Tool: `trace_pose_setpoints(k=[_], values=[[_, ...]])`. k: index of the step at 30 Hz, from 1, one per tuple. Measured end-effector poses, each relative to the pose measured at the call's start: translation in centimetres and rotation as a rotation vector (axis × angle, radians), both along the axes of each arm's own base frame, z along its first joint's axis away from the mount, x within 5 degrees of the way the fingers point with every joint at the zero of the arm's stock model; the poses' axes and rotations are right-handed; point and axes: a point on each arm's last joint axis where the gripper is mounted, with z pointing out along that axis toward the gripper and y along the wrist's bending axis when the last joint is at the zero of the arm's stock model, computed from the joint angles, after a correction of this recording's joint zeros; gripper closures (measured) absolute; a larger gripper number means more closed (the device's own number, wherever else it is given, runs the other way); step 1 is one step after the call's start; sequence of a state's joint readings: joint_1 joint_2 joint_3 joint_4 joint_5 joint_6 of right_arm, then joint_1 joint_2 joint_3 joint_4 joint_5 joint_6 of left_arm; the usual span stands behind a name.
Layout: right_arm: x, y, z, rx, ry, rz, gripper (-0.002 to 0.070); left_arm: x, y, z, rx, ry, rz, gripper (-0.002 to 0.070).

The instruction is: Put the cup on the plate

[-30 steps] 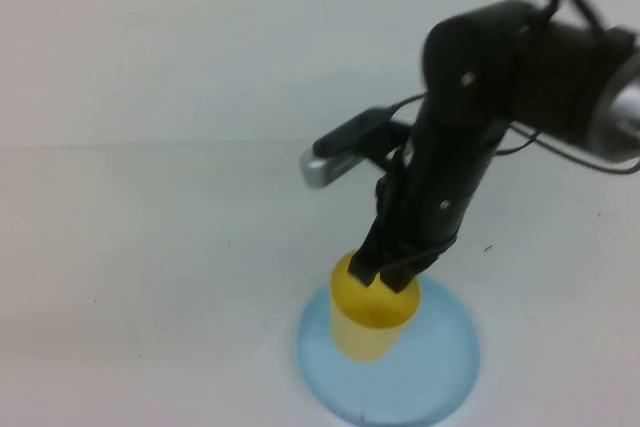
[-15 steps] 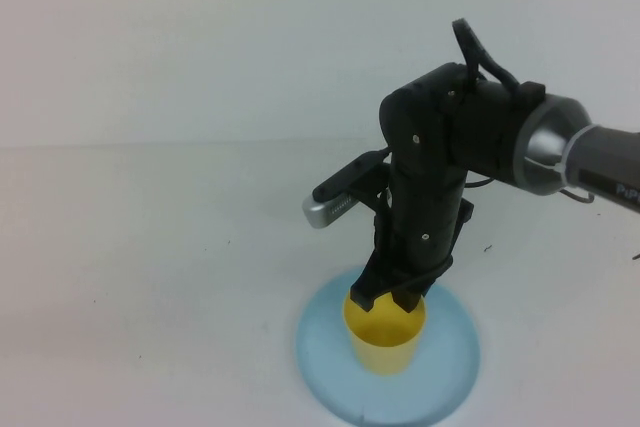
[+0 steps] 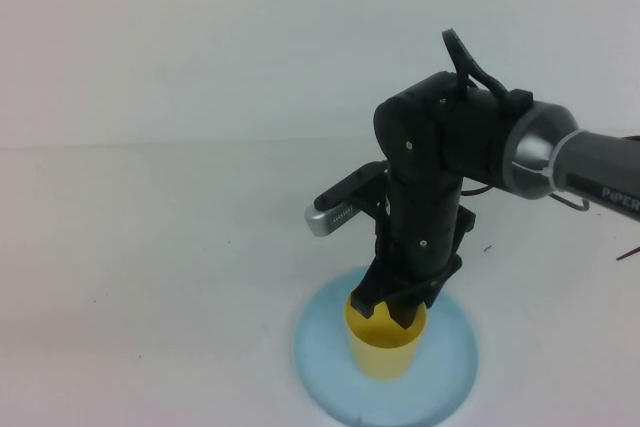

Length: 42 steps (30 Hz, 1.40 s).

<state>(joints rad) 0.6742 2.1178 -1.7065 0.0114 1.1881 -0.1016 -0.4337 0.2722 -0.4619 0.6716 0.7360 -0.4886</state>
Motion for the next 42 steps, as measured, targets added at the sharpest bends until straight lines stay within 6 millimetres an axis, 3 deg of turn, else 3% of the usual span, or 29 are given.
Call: trace_pose_setpoints(k=[3, 8, 14, 20, 22, 25, 29, 34, 42], values=[[-0.1, -0.1, 0.0, -0.007, 0.009, -0.014, 0.033, 0.0, 0.0, 0.0, 0.0, 0.0, 0.0, 0.0675], [-0.4, -0.4, 1.9, 0.01, -0.028, -0.035, 0.0292, 0.0, 0.0, 0.0, 0.0, -0.001, 0.0, 0.0675], [-1.4, -2.2, 8.1, 0.04, -0.188, -0.069, 0.0286, 0.0, 0.0, 0.0, -0.002, 0.001, -0.001, 0.0675], [-4.2, -4.5, 15.3, 0.147, -0.327, -0.1, 0.0296, 0.0, 0.0, 0.0, -0.039, 0.0, 0.013, 0.0675], [-5.6, -5.7, 18.0, 0.195, -0.38, -0.109, 0.0337, 0.0, 0.0, 0.0, -0.041, 0.0, 0.014, 0.0675], [-8.0, -7.8, 21.9, 0.26, -0.481, -0.115, 0.0468, 0.0, 0.2, 0.0, -0.035, -0.003, 0.039, 0.0675], [-11.2, -10.7, 25.1, 0.314, -0.591, -0.123, 0.0626, -0.1, 0.6, 0.1, -0.023, -0.012, 0.096, 0.0675], [-15.6, -14.4, 25.0, 0.363, -0.682, -0.118, 0.0668, -0.3, 1.1, 0.4, -0.026, -0.046, 0.197, 0.0675], [-21.3, -18.1, 17.8, 0.552, -0.782, -0.094, 0.0675, -0.9, 2.2, 0.7, -0.136, -0.117, 0.44, 0.0675]])
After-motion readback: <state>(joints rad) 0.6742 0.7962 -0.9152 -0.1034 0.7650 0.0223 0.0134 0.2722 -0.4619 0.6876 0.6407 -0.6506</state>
